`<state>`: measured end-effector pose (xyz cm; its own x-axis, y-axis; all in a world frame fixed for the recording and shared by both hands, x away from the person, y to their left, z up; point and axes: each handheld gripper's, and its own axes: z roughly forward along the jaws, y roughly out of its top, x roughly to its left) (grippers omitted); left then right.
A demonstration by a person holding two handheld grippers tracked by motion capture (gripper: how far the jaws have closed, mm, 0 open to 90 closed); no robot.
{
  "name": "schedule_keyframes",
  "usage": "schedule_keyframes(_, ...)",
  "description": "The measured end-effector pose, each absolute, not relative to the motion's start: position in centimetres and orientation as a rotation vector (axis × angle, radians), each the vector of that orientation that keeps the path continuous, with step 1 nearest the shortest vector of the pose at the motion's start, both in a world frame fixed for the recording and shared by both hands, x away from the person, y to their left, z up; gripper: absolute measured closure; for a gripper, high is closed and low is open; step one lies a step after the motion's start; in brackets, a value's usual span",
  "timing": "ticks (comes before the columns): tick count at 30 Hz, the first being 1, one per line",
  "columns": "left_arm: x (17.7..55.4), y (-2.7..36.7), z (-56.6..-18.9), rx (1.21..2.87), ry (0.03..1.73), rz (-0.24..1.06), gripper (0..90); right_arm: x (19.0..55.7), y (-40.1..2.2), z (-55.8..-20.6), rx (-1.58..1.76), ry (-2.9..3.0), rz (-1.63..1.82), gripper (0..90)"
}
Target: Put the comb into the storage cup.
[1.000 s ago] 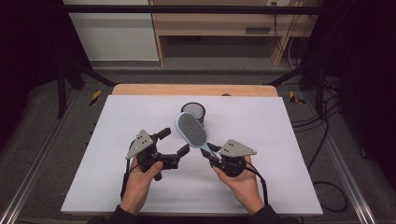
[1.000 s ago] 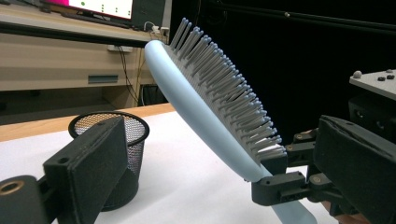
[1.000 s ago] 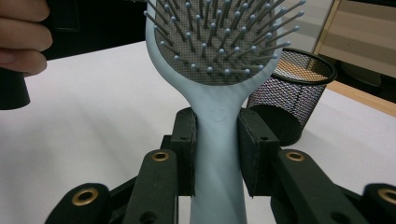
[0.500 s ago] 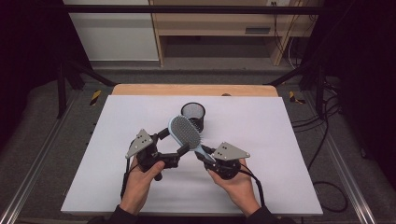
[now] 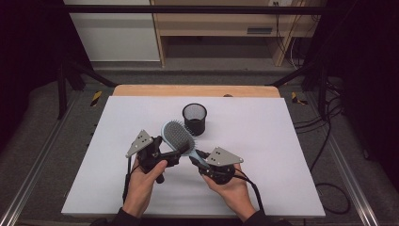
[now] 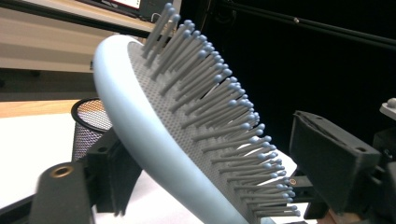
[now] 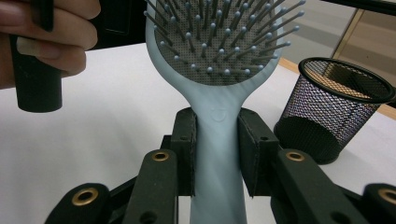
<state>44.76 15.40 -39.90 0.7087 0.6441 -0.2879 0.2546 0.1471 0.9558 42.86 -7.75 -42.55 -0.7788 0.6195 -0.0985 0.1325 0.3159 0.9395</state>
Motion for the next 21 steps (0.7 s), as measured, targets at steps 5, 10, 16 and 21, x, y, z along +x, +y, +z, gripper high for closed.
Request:
schedule_keyframes(5, 44.7, 15.7, -39.8, 1.421, 0.824, 0.312, 24.4, 42.8, -7.5, -42.6, 0.668, 2.133, 1.470, 69.7)
schedule_keyframes(10, 44.7, 16.0, -39.7, 1.405, 0.854, 0.314, 31.0, 42.8, -7.0, -42.8, 0.677, 2.134, 1.472, 69.7)
schedule_keyframes(16, 44.7, 16.1, -39.5, 1.386, 0.881, 0.306, 35.4, 42.8, -6.5, -43.0, 0.693, 2.132, 1.479, 69.7)
schedule_keyframes(21, 45.0, 16.2, -39.2, 1.371, 0.906, 0.288, 38.8, 43.2, -6.2, -43.0, 0.712, 2.137, 1.490, 69.8)
